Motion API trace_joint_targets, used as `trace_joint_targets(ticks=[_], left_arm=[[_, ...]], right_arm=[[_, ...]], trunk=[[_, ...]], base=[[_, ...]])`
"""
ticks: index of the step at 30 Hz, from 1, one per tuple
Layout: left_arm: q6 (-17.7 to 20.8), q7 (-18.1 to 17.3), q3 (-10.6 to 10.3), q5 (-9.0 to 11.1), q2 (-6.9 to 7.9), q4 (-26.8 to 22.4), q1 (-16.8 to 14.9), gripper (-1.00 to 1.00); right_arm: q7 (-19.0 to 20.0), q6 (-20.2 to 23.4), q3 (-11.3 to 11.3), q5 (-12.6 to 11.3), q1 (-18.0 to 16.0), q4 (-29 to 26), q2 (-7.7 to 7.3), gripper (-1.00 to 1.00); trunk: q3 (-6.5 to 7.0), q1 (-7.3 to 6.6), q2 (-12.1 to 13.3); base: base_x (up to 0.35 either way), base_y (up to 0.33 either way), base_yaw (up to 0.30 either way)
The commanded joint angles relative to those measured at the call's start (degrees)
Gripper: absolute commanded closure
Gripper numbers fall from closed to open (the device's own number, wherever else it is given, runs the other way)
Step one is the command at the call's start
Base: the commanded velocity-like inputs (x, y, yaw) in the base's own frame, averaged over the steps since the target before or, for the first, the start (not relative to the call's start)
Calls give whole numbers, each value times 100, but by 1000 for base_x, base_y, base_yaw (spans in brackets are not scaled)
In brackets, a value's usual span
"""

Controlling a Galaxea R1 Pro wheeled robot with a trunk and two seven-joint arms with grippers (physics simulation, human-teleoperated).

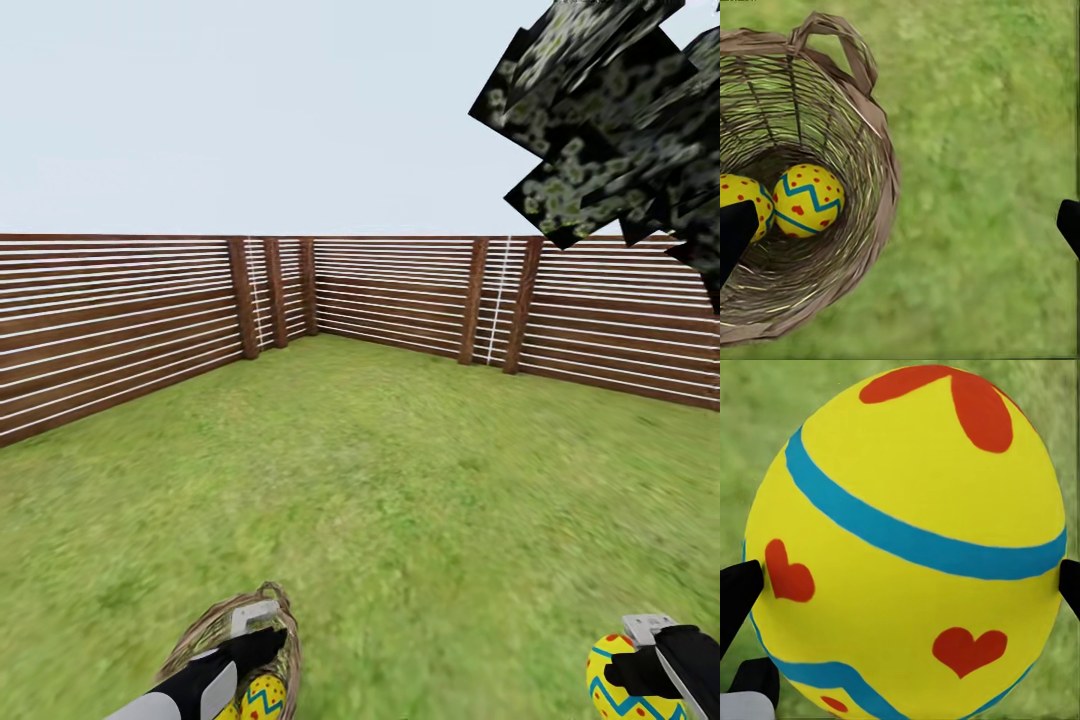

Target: Take the three Easter eggs out of the wicker basket on the lawn in the garden, then place them on the lawn next to a single tree (choose any tree) so that all three eggs are next to the same tree and none are left in the basket.

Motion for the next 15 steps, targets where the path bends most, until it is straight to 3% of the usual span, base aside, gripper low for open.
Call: trace_joint_targets(ticks=[1,15], left_arm=[[-9,-30,43,29,-1,7,-3,-100],[-6,-30,46,29,-8,12,-4,-100]], right_arm=[[41,24,-14,43,-3,-7,1,100],[41,33,-14,43,-3,-7,0,100]], trunk=[[-7,0,-4],[-7,0,-4]], base=[[0,0,-290],[0,0,-298]])
